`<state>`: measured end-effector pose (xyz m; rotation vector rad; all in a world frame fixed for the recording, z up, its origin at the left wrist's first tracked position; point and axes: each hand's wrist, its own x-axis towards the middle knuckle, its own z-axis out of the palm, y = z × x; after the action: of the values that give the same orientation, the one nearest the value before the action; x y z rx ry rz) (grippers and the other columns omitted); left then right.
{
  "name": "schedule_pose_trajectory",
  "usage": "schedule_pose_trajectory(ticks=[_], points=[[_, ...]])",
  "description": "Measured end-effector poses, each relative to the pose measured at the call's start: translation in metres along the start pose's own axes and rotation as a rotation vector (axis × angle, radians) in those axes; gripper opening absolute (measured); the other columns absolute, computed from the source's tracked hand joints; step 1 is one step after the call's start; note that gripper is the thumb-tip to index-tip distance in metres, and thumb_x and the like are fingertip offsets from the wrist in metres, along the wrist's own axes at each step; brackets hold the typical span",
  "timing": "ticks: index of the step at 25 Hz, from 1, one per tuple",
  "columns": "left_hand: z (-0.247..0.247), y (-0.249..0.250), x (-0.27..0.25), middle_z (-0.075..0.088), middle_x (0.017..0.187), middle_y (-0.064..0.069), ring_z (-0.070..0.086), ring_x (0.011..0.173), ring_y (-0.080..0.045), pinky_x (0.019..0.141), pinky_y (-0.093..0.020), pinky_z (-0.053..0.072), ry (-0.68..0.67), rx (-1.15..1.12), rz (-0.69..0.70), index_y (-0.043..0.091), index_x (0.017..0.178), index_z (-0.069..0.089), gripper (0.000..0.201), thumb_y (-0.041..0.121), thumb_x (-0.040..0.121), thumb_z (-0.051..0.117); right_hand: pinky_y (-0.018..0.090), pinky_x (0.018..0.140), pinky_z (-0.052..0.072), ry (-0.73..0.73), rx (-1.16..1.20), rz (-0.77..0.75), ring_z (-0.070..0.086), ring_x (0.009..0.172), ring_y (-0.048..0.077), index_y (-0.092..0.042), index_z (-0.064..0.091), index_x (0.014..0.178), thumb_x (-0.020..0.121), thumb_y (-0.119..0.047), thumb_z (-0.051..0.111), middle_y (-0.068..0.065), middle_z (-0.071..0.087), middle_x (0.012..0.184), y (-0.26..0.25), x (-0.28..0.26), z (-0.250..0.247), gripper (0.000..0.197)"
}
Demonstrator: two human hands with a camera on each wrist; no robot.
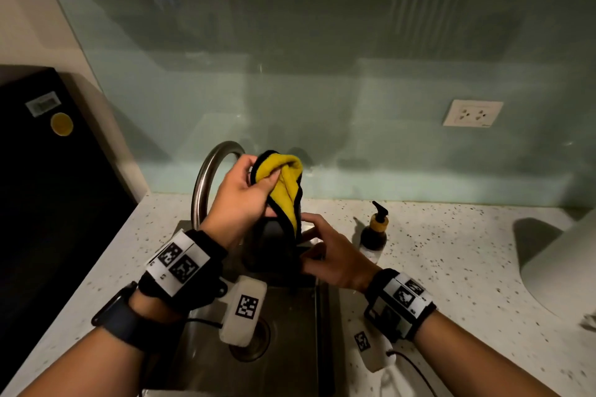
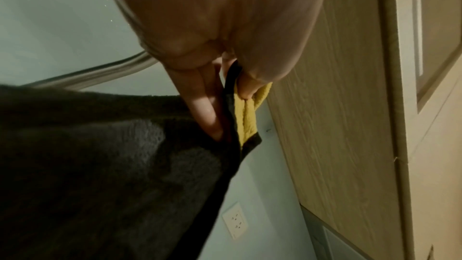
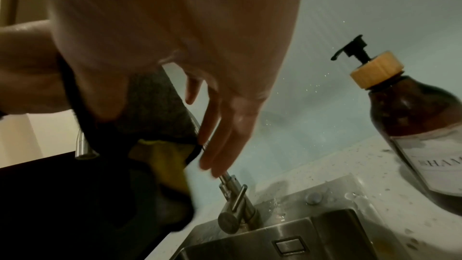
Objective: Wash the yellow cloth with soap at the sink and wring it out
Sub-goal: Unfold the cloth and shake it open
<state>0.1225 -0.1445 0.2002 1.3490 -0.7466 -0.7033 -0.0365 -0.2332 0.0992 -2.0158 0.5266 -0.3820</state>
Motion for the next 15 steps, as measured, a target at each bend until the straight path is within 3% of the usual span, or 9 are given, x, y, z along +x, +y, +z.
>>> schedule_pose_trajectory(ticks=[3,5,7,9,11,12,14,15], points=[[-0.006,0.005,0.002,0.069,0.092,-0.004,0.071,0.067,-0.004,0.05,-0.021,0.055,0.018,-0.023,0.01,0.012,0.111,0.054,0.011,0.01,0.101,0.056,0.039,0.086,0.059,-0.032,0.218,-0.019,0.067,0.104,0.02,-0.039,0.045,0.133,0.086,-0.034,0.07,-0.001,0.062,0.117,-0.006,-0.001,-0.007,0.053],[-0.007,0.007,0.0,0.069,0.089,-0.003,0.07,0.064,-0.003,0.049,-0.018,0.053,0.01,-0.006,0.014,0.011,0.115,0.052,0.014,0.01,0.101,0.055,0.036,0.084,0.059,0.061,0.201,-0.057,0.067,0.102,0.019,-0.036,0.055,0.121,0.092,-0.033,0.064,-0.001,0.064,0.113,-0.01,0.0,-0.009,0.031],[-0.005,0.008,-0.002,0.068,0.088,-0.004,0.069,0.062,-0.003,0.048,-0.018,0.052,-0.01,0.006,0.01,0.011,0.113,0.051,0.013,0.01,0.101,0.056,0.031,0.076,0.058,0.168,0.067,-0.125,0.067,0.086,0.011,-0.024,0.064,0.107,0.096,-0.024,0.062,-0.008,0.066,0.099,-0.018,0.002,-0.011,0.012],[-0.005,0.007,-0.003,0.067,0.089,-0.006,0.068,0.064,-0.006,0.05,-0.025,0.055,0.007,0.057,0.015,0.012,0.111,0.05,0.015,0.009,0.099,0.059,0.029,0.064,0.052,0.255,0.147,-0.077,0.061,0.067,0.008,-0.02,0.068,0.093,0.096,-0.02,0.06,-0.007,0.065,0.082,-0.03,0.005,-0.018,0.009],[-0.011,0.006,-0.002,0.061,0.097,-0.006,0.065,0.079,-0.015,0.07,-0.037,0.059,0.047,0.304,0.107,0.015,0.117,0.05,0.032,0.008,0.092,0.068,0.031,0.066,0.045,0.335,0.249,-0.029,0.053,0.066,0.01,-0.027,0.066,0.081,0.097,-0.024,0.059,-0.004,0.057,0.073,-0.038,0.009,-0.034,0.018],[-0.015,0.004,-0.003,0.054,0.105,-0.003,0.059,0.091,-0.018,0.081,-0.038,0.054,0.034,0.525,0.187,0.02,0.123,0.047,0.047,0.009,0.085,0.073,0.035,0.069,0.041,0.337,0.279,-0.016,0.05,0.068,0.014,-0.027,0.064,0.077,0.095,-0.028,0.059,-0.001,0.053,0.072,-0.04,0.013,-0.042,0.018],[-0.015,0.005,-0.007,0.039,0.122,-0.001,0.042,0.113,-0.017,0.099,-0.035,0.042,-0.067,0.962,0.336,0.033,0.136,0.04,0.075,0.018,0.073,0.077,0.038,0.071,0.036,0.25,0.389,0.021,0.046,0.072,0.021,-0.026,0.063,0.078,0.088,-0.036,0.063,0.007,0.05,0.076,-0.052,0.019,-0.051,0.015],[-0.012,0.006,-0.008,0.04,0.129,0.001,0.04,0.118,-0.015,0.102,-0.035,0.04,-0.152,1.06,0.381,0.036,0.138,0.04,0.078,0.024,0.07,0.077,0.039,0.07,0.036,0.179,0.483,0.047,0.047,0.073,0.023,-0.024,0.064,0.079,0.086,-0.036,0.065,0.009,0.05,0.078,-0.058,0.023,-0.05,0.013]])
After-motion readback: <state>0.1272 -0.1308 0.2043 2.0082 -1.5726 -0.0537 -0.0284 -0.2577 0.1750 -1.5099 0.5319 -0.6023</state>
